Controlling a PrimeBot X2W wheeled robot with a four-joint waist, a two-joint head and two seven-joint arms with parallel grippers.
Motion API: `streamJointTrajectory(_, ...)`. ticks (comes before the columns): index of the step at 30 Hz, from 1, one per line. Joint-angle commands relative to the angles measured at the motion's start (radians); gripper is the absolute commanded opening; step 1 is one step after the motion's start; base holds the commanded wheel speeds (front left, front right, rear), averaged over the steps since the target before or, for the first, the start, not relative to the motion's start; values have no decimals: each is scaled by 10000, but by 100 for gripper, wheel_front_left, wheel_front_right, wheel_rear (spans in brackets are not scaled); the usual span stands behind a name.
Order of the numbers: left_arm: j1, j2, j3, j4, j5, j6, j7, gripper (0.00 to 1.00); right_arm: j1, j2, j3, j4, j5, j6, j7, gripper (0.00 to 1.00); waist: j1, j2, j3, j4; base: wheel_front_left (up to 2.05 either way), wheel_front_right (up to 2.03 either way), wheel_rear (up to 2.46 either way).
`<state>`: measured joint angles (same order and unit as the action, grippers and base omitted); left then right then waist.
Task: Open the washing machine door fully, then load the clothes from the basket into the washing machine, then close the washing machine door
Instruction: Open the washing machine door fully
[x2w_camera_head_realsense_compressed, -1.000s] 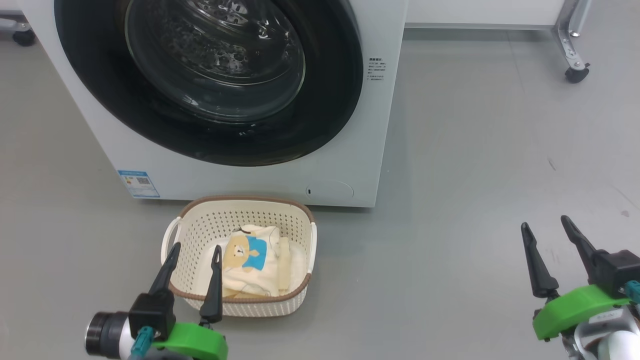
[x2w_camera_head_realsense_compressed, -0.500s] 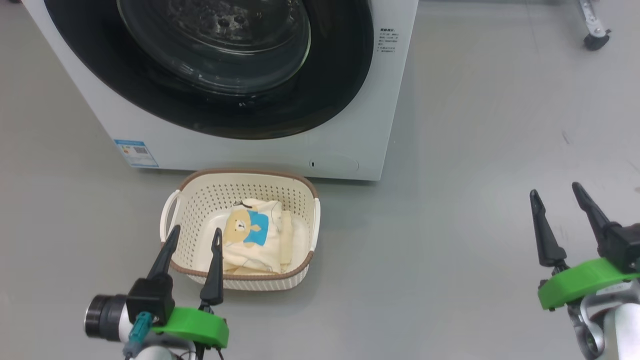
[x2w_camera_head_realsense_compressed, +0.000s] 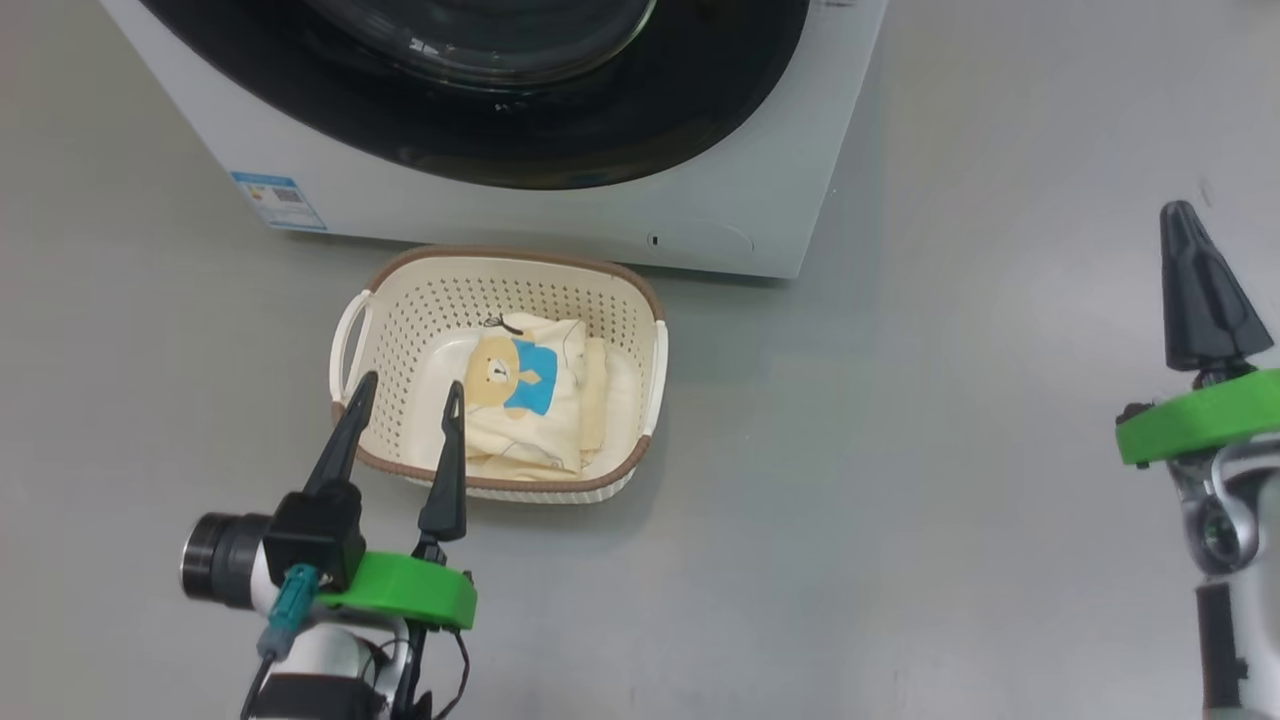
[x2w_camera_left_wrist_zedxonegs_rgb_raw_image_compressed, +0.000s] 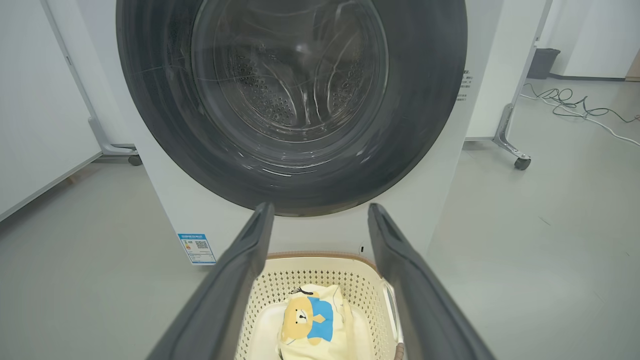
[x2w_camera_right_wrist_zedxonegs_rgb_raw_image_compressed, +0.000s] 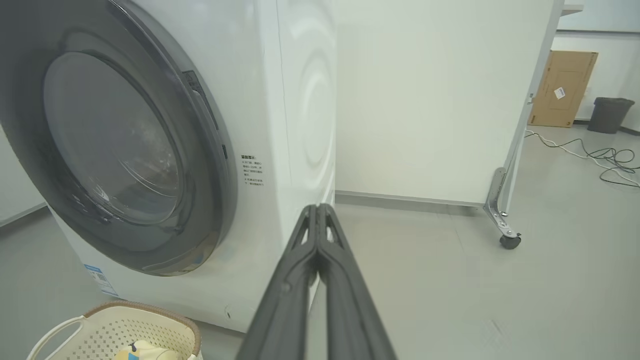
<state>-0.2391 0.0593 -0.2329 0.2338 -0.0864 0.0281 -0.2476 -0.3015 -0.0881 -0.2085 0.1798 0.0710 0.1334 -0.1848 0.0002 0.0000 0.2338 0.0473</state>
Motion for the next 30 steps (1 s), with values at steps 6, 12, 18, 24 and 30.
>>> streamJointTrajectory(6, -694, 50, 221, -379, 143, 46, -141, 100, -1804, -148, 478, 461, 3395, -27, 726, 0, -2, 0, 636, 408, 0, 0, 0)
streamJointTrajectory(12, -994, 10, 93, -368, 140, 30, -141, 100, -3342, -160, 320, 1262, 7571, -27, 2745, 0, -2, 0, 960, 725, 0, 0, 0)
streamJointTrajectory(18, -1138, -27, 2, -340, 18, 29, -141, 100, -4460, -83, -193, 2147, 10324, -27, 5082, 0, -2, 0, 1118, 933, 0, 0, 0)
streamJointTrajectory(24, -1296, -50, -143, -317, -11, 16, -141, 100, -5815, -9, -584, 3192, 11805, -27, 6769, 0, -2, 0, 1304, 1168, 0, 0, 0)
streamJointTrajectory(30, -1505, -68, -262, -315, -59, 54, -141, 100, -7386, -16, -581, 4404, 11746, -27, 7254, 0, -2, 0, 1559, 1498, 0, 0, 0)
